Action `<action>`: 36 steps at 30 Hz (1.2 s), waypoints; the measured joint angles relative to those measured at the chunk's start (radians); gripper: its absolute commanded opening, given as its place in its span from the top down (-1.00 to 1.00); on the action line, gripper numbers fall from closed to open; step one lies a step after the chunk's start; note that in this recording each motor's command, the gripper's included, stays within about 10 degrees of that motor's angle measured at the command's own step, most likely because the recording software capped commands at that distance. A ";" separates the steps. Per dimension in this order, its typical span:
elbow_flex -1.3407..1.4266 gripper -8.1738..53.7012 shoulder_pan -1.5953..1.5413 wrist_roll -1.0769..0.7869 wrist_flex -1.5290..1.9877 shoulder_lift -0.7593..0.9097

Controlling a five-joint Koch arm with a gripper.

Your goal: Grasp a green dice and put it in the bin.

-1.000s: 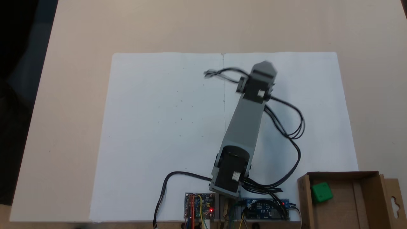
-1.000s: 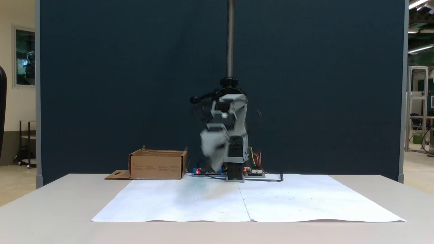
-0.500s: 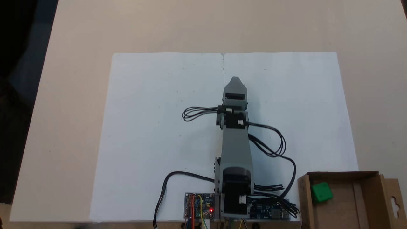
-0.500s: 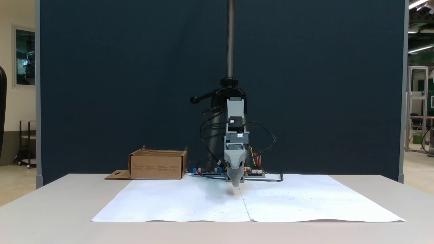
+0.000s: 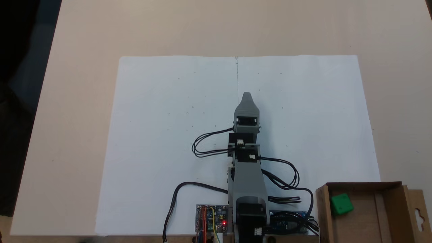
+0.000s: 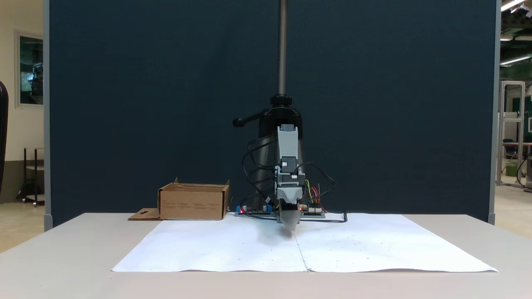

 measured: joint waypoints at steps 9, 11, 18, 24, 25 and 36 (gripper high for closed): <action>0.057 -0.70 -0.009 -0.002 -0.276 0.000; 0.060 -0.70 -0.009 -0.002 -0.322 0.000; 0.064 -0.74 -0.009 -0.002 -0.431 0.000; 0.064 -0.75 -0.009 -0.002 -0.431 0.000; 0.064 -0.75 -0.009 -0.002 -0.431 0.000; 0.064 -0.72 -0.009 -0.003 -0.431 0.000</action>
